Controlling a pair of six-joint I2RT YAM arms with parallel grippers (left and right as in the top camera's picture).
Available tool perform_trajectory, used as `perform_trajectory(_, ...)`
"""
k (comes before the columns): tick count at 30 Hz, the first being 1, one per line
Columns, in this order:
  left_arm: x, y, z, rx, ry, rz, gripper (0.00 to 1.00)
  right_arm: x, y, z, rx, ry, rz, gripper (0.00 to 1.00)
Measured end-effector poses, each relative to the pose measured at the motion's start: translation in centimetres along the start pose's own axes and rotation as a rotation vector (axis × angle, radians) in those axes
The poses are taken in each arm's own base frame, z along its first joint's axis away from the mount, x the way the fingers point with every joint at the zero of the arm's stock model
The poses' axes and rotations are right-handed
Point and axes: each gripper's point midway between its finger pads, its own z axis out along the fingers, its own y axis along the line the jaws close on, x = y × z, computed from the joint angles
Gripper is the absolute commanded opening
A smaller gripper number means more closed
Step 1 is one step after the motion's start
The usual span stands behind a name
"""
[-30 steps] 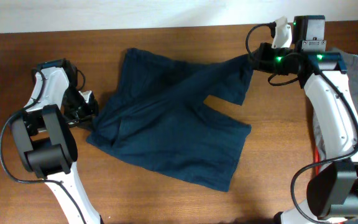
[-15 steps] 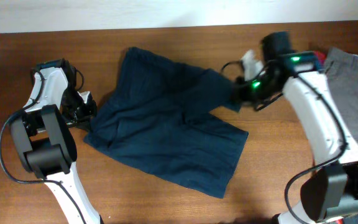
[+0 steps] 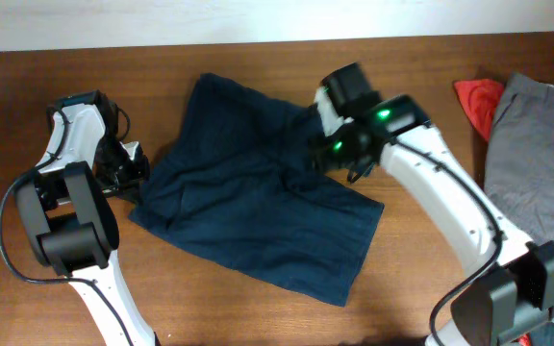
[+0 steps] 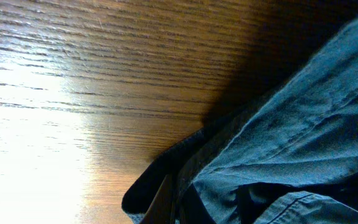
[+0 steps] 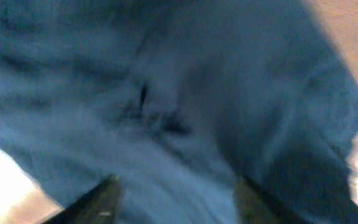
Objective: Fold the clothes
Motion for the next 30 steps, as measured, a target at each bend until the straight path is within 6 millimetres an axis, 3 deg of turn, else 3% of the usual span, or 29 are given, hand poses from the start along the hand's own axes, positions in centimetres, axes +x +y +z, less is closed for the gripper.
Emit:
perform_trajectory(4, 0.0, 0.0, 0.0, -0.001, 0.000, 0.000, 0.00, -1.8, -6.2, -0.8, 0.034, -0.063, 0.219, 0.77)
perform_trajectory(8, 0.0, 0.0, 0.0, -0.002, 0.000, 0.000, 0.01, -1.3, -12.5, -1.0, 0.057, -0.056, 0.427, 0.70)
perform_trajectory(14, 0.0, 0.1, 0.0, -0.004, 0.000, 0.000, 0.01, 1.4, -18.2, 2.6, 0.062, 0.067, 0.612, 0.68)
perform_trajectory(17, 0.0, 0.1, 0.0, -0.004, 0.000, 0.000, 0.00, 0.9, -19.0, 5.7, 0.022, 0.074, 0.632, 0.68)
perform_trajectory(23, 0.0, 0.1, 0.0, -0.005, 0.000, 0.000, 0.01, 0.1, -18.6, 11.7, -0.092, 0.095, 0.657, 0.71)
perform_trajectory(25, 0.0, 0.1, 0.0, -0.004, 0.000, 0.000, 0.01, 0.0, -18.2, 13.1, -0.128, 0.101, 0.667, 0.64)
perform_trajectory(27, 0.0, 0.1, 0.0, -0.005, 0.000, 0.000, 0.01, -0.8, -17.4, 14.1, -0.188, 0.082, 0.657, 0.42)
perform_trajectory(30, 0.0, 0.1, 0.0, -0.006, 0.000, 0.000, 0.01, -2.9, -16.1, 14.4, -0.278, 0.015, 0.621, 0.18)
